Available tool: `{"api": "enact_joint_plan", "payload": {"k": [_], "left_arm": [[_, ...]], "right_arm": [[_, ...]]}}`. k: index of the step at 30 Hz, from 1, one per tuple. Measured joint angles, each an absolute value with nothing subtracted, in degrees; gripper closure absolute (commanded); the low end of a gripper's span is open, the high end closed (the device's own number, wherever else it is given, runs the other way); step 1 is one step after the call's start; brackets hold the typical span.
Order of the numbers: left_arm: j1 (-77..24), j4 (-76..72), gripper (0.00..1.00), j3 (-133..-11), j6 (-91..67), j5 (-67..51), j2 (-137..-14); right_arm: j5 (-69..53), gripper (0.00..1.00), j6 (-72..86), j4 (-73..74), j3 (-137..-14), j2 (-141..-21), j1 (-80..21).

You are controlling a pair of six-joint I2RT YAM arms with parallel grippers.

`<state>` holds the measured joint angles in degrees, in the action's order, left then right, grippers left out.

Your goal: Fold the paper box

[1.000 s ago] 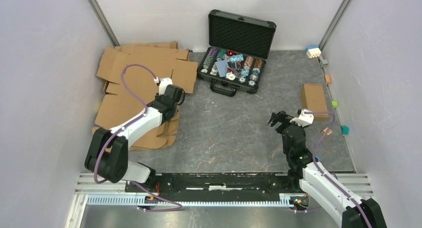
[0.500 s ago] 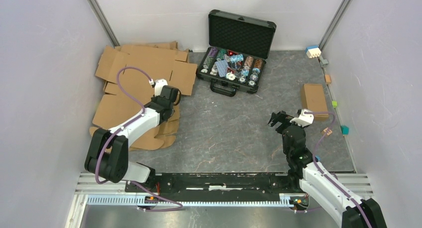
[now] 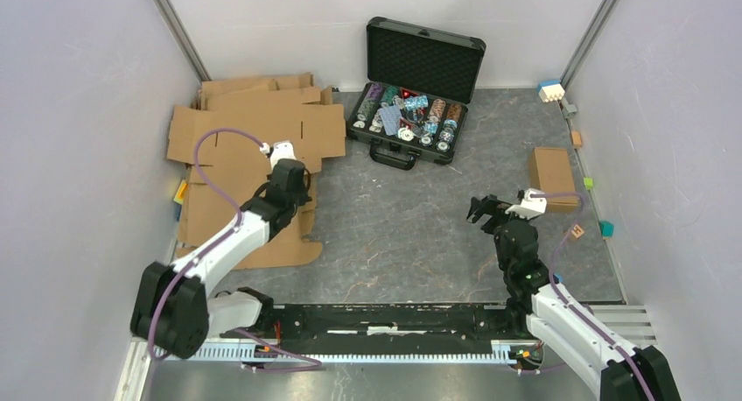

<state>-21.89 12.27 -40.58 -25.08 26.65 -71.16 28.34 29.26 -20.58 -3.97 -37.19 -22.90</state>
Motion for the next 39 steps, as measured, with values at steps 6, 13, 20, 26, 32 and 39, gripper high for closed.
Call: {"api": "enact_joint_plan", "payload": {"k": [6, 13, 20, 26, 32, 39], "left_arm": [[-25.08, 2.24, 0.94, -33.8, -23.05, 14.31, -60.82], [-29.65, -2.85, 0.94, -33.69, -22.41, 4.58, -62.33], [-33.23, -3.84, 0.91, -34.04, -22.39, -0.32, -64.29], [-34.09, -4.86, 0.91, -36.29, -22.37, -4.43, -68.95], [-36.49, -4.91, 0.91, -37.52, -22.37, -6.26, -71.85], [-37.78, -4.89, 0.91, -39.66, -21.34, -6.81, -74.3]], "right_arm": [[14.11, 0.01, 24.58, -28.56, -3.97, -41.23, -22.9], [-0.21, 0.02, 23.16, -32.6, -9.58, -50.63, -23.0], [-9.06, 0.02, 27.29, -28.62, -28.16, -70.13, -23.05], [-7.53, 0.01, 32.88, -26.76, -32.67, -78.72, -23.14], [-4.84, 0.09, 35.2, -23.79, -39.64, -87.48, -22.57], [-3.31, 0.45, 34.83, -22.52, -47.92, -93.45, -21.69]]}}
